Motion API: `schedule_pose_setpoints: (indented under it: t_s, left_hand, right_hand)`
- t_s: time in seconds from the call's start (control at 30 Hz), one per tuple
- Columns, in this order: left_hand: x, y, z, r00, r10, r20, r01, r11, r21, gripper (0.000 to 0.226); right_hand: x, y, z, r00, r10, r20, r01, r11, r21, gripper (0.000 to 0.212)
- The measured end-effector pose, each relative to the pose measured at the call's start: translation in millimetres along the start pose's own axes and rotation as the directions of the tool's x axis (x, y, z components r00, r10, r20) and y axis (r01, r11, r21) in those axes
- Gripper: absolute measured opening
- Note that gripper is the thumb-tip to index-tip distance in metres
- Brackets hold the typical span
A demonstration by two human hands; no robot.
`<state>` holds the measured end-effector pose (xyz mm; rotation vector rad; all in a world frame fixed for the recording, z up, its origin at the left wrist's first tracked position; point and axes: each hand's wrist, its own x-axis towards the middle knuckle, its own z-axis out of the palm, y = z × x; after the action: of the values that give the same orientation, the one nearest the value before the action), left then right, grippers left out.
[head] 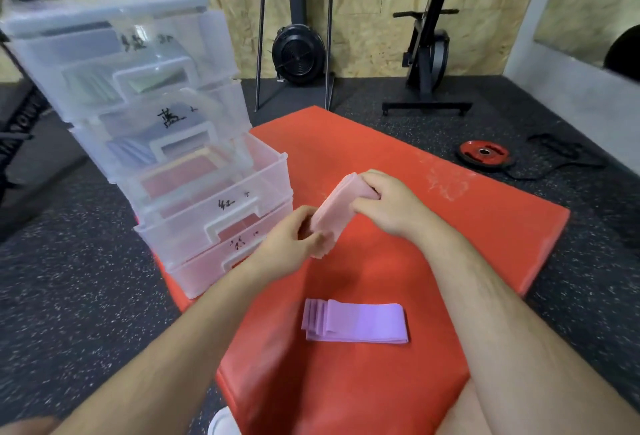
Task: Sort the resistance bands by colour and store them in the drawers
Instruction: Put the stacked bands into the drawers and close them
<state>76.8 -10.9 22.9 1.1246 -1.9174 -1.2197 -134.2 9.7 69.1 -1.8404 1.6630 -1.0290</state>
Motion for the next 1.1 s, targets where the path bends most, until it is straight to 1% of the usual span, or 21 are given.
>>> schedule_pose_setpoints:
  t_s: [0.07,0.13,0.2,0.27,0.33,0.4,0.47,0.5,0.6,0.63,0.73,0.83,0.9,0.97,1.03,1.07,1.1]
  left_hand:
    - [-16.8,16.7,-15.1,0.999,0.035,-0.041,-0.034,0.999,0.026,0.020]
    - [-33.3,29.6,-35.4,0.993,0.071,-0.090,-0.056,0.986,0.159,0.013]
    - [-51.8,42.7,-60.8,0.985,0.114,-0.129,-0.072,0.952,0.296,0.017]
    - [-70.3,57.7,-87.4,0.972,0.163,-0.169,-0.089,0.922,0.376,0.025]
    - [-86.1,75.5,-114.6,0.954,0.209,-0.213,-0.086,0.875,0.476,0.028]
    - [-95.3,92.8,-142.5,0.945,0.216,-0.245,-0.049,0.835,0.547,0.027]
    - [-94.1,101.6,-168.5,0.941,0.197,-0.275,0.003,0.808,0.589,0.028]
    - [-91.2,103.5,-179.2,0.939,0.192,-0.287,0.026,0.789,0.613,0.028]
    - [-74.5,95.4,-200.4,0.945,0.148,-0.290,0.102,0.712,0.694,0.025]
    - [-68.1,90.9,-203.3,0.951,0.129,-0.281,0.115,0.695,0.710,0.024]
    - [-47.2,70.7,-203.6,0.966,0.100,-0.240,0.112,0.671,0.733,0.020]
    - [-25.8,50.0,-198.9,0.983,0.014,-0.181,0.127,0.655,0.745,0.027]
    - [-14.6,42.0,-197.6,0.986,-0.072,-0.154,0.164,0.626,0.762,0.031]
    - [-5.2,34.8,-198.6,0.982,-0.138,-0.131,0.188,0.591,0.784,0.034]
    - [-0.5,30.2,-199.7,0.978,-0.172,-0.119,0.196,0.553,0.810,0.031]
    - [-1.3,29.2,-200.1,0.975,-0.180,-0.132,0.211,0.554,0.805,0.032]
    - [-4.4,29.5,-200.0,0.971,-0.177,-0.158,0.233,0.584,0.778,0.036]
  right_hand:
    - [-9.3,-15.6,-3.7,0.999,-0.038,-0.019,0.040,0.994,0.103,0.011]
    - [-18.4,-33.1,-1.7,0.997,-0.064,-0.035,0.070,0.973,0.222,0.025]
    - [-24.7,-50.0,7.6,0.993,-0.092,-0.075,0.111,0.945,0.307,0.034]
    - [-26.3,-68.7,19.7,0.990,-0.108,-0.095,0.136,0.919,0.369,0.043]
    - [-19.6,-90.9,30.5,0.991,-0.122,-0.063,0.137,0.908,0.396,0.042]
    - [-4.8,-115.9,38.7,0.990,-0.139,-0.022,0.137,0.912,0.386,0.034]
    - [18.3,-138.4,44.9,0.988,-0.151,-0.009,0.146,0.936,0.319,0.026]
    - [31.9,-148.0,47.4,0.987,-0.163,-0.005,0.160,0.956,0.245,0.023]
    - [71.5,-164.0,56.4,0.982,-0.173,0.075,0.179,0.981,-0.073,0.022]
    - [83.2,-163.9,60.7,0.981,-0.158,0.110,0.174,0.973,-0.155,0.023]
    - [110.3,-155.4,76.3,0.973,-0.111,0.204,0.175,0.928,-0.328,0.025]
    - [127.7,-143.8,89.5,0.956,-0.054,0.287,0.181,0.880,-0.439,0.026]
    - [135.3,-137.1,95.6,0.939,-0.004,0.343,0.181,0.854,-0.487,0.021]
    - [141.1,-133.0,99.2,0.920,0.045,0.389,0.165,0.855,-0.491,0.020]
    - [144.2,-129.9,100.6,0.913,0.057,0.404,0.125,0.904,-0.410,0.031]
    - [143.0,-128.2,100.8,0.920,0.040,0.390,0.107,0.931,-0.349,0.038]
    - [138.2,-126.7,100.8,0.936,-0.015,0.351,0.123,0.950,-0.288,0.042]
